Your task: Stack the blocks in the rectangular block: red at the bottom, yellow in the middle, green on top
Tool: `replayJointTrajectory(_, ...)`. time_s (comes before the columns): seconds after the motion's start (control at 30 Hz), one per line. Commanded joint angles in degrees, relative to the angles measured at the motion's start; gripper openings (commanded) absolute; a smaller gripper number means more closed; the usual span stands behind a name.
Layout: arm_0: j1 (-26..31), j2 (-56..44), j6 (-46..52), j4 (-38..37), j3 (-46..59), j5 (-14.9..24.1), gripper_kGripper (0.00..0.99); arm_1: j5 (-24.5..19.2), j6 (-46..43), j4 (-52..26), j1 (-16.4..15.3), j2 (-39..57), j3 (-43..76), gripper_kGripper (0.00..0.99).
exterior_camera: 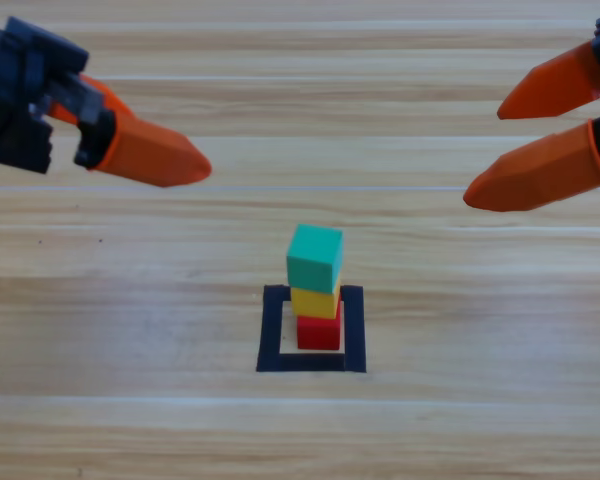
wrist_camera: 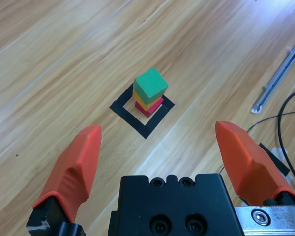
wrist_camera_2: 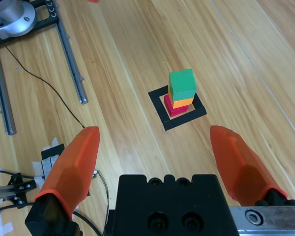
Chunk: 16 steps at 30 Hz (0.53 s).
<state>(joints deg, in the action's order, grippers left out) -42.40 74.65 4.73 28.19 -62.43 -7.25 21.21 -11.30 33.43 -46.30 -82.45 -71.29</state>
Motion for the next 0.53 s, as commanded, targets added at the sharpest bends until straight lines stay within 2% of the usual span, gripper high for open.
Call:
replayJointTrajectory(0.03, -3.7, 3.5, 0.0, -1.1, 1.2, 1.8, 0.990, 0.1, -0.4, 0.7, -1.3, -1.7, 0.0, 0.990)
replayJointTrajectory(0.53, -3.7, 5.2, 0.6, -0.9, 1.2, 2.9, 0.990, 0.2, -0.5, 1.4, -3.1, -4.2, -1.5, 0.990)
